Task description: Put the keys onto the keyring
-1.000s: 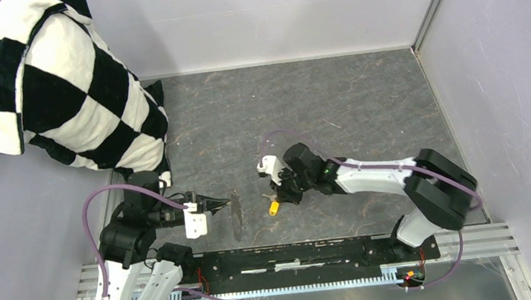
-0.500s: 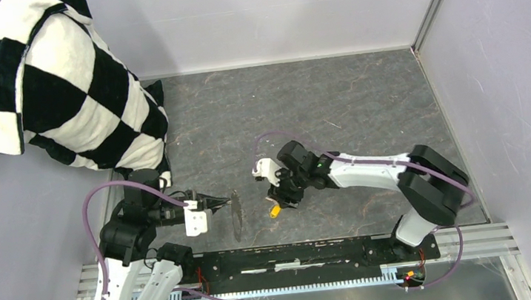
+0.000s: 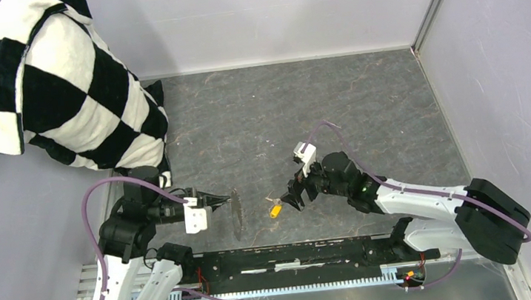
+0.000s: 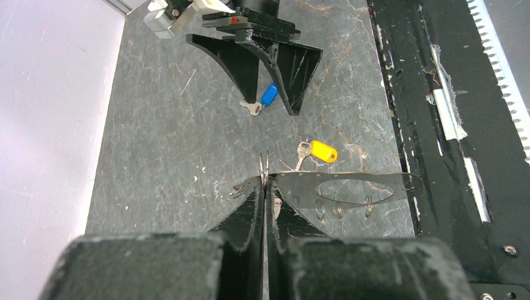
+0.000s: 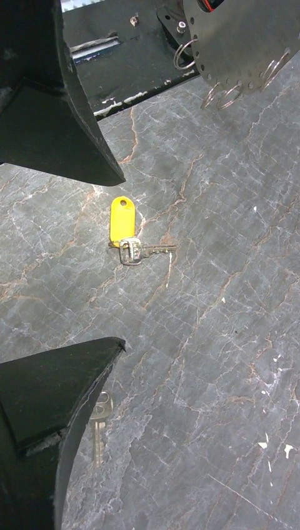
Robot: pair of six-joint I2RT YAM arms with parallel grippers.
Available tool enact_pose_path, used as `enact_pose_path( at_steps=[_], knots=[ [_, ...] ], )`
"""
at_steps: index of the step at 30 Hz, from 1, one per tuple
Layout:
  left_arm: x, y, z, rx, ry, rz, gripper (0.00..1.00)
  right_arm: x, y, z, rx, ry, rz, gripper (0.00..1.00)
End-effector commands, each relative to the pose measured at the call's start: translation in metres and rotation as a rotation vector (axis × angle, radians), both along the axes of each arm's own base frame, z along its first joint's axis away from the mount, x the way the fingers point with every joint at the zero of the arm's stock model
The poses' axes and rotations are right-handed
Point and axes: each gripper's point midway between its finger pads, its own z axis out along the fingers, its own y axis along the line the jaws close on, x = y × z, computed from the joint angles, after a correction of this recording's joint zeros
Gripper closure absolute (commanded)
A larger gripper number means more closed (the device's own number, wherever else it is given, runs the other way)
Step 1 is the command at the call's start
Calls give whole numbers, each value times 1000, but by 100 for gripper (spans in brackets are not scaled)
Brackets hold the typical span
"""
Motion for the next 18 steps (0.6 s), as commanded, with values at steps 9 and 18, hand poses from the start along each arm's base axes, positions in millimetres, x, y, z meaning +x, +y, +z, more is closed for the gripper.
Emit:
enact_pose_path(
  at_steps=[9,18],
  knots=[
    [-1,-3,17,-28,-30,-20,98,-21,19,-34,58,59,74,33],
    [0,-3,17,-25,-31,-14,98,-25,32,-52,-5,32,104,44]
  ],
)
